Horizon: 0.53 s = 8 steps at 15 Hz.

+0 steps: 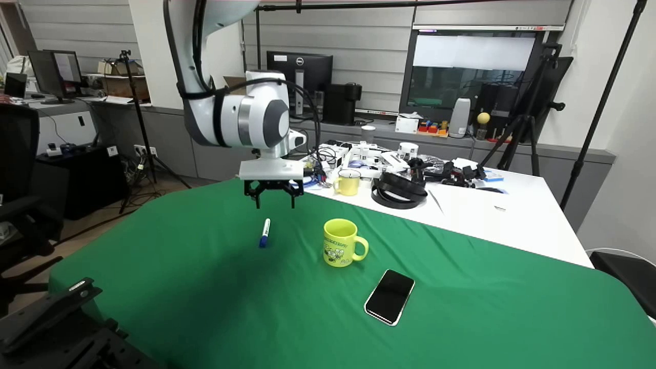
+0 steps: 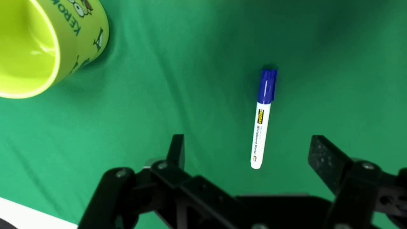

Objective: Put the marker in the mug

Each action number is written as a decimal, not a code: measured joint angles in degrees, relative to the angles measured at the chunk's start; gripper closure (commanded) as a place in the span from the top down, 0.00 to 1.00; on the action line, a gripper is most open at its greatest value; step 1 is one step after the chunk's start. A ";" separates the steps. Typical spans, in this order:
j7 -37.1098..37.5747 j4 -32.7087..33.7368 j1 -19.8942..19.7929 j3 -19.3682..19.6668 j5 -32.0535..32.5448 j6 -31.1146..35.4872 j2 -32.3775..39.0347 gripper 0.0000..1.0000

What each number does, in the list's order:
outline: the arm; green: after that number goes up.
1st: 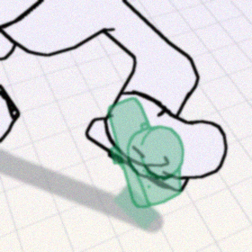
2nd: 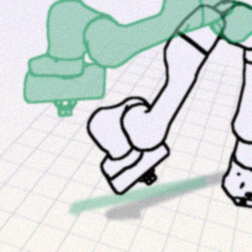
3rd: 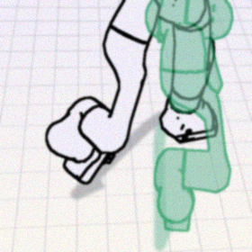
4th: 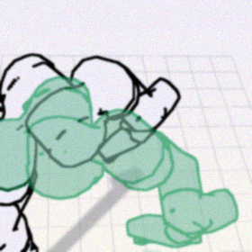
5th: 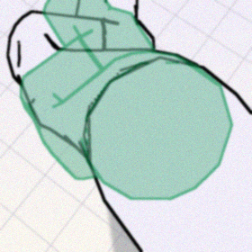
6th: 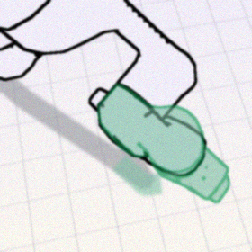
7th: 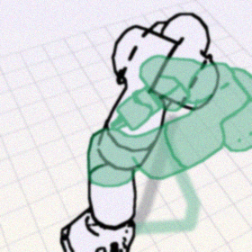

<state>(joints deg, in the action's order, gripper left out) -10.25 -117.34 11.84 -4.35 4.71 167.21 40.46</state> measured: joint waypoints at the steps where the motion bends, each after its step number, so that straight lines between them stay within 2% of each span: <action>1: 0.05 0.32 0.17 0.00 0.00 0.87 1.12 1.00; 8: 1.31 2.86 2.82 -0.21 -0.08 4.42 7.03 1.00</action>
<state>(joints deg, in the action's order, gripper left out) -8.94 -114.48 14.66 -4.55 4.62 171.62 47.50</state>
